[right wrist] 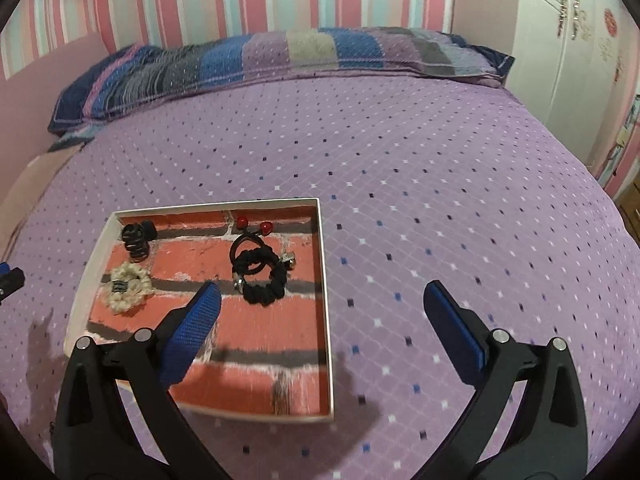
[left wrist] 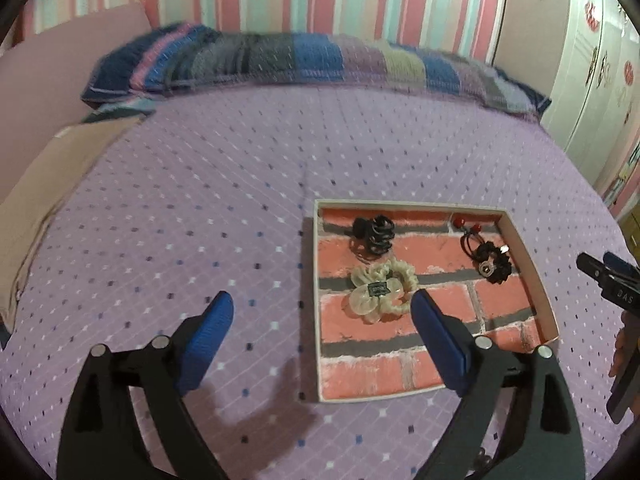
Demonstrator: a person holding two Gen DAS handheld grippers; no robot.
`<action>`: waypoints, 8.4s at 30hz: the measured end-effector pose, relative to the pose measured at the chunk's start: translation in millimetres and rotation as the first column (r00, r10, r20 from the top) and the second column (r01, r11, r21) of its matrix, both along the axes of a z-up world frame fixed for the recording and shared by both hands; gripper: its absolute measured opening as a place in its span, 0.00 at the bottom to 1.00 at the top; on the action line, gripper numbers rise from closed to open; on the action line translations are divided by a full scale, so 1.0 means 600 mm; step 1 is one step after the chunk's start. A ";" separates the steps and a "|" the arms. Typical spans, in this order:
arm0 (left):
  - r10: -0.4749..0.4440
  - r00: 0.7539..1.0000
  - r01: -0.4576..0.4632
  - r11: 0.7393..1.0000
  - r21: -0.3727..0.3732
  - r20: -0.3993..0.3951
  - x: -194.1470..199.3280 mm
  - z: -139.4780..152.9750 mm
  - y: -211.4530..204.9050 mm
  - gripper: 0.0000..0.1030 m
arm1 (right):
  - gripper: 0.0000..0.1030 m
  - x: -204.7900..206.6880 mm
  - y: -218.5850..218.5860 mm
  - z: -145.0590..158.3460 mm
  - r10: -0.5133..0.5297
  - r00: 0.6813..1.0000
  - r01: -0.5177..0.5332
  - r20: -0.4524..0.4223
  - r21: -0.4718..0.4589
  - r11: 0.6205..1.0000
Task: Organize jewelry
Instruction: 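Lift both tools from the tray and move toward the remaining jewelry, then grasp the orange scrunchie with the left tool while the right tool grasps the white-band watch, then carry the orange scrunchie in the left tool while the right tool carries the watch to the tray, then open the left tool over the tray while the right tool opens releasing the watch, then lift both tools from the tray and move toward the bracelets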
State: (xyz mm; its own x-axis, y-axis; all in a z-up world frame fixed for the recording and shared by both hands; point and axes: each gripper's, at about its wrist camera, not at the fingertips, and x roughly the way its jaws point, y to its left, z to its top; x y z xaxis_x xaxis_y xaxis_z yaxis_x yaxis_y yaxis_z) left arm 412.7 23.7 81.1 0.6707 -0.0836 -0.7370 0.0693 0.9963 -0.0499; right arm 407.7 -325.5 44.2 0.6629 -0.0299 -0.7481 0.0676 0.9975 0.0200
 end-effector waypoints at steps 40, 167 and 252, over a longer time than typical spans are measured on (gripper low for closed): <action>-0.063 0.996 0.062 0.998 0.018 0.060 -0.362 -0.081 -0.015 0.91 | 0.96 -0.432 -0.050 -0.066 -0.058 0.996 0.061 0.064 -0.044 0.997; -0.092 0.994 0.095 0.994 -0.060 0.054 -0.085 -0.082 -0.103 0.19 | 0.09 -0.122 0.072 -0.047 0.060 0.987 -0.060 0.150 -0.009 0.998; 0.050 0.997 -0.051 0.999 0.016 0.064 -0.349 -0.126 0.115 0.87 | 0.96 -0.352 0.139 -0.098 0.015 0.991 -0.005 0.132 -0.075 0.997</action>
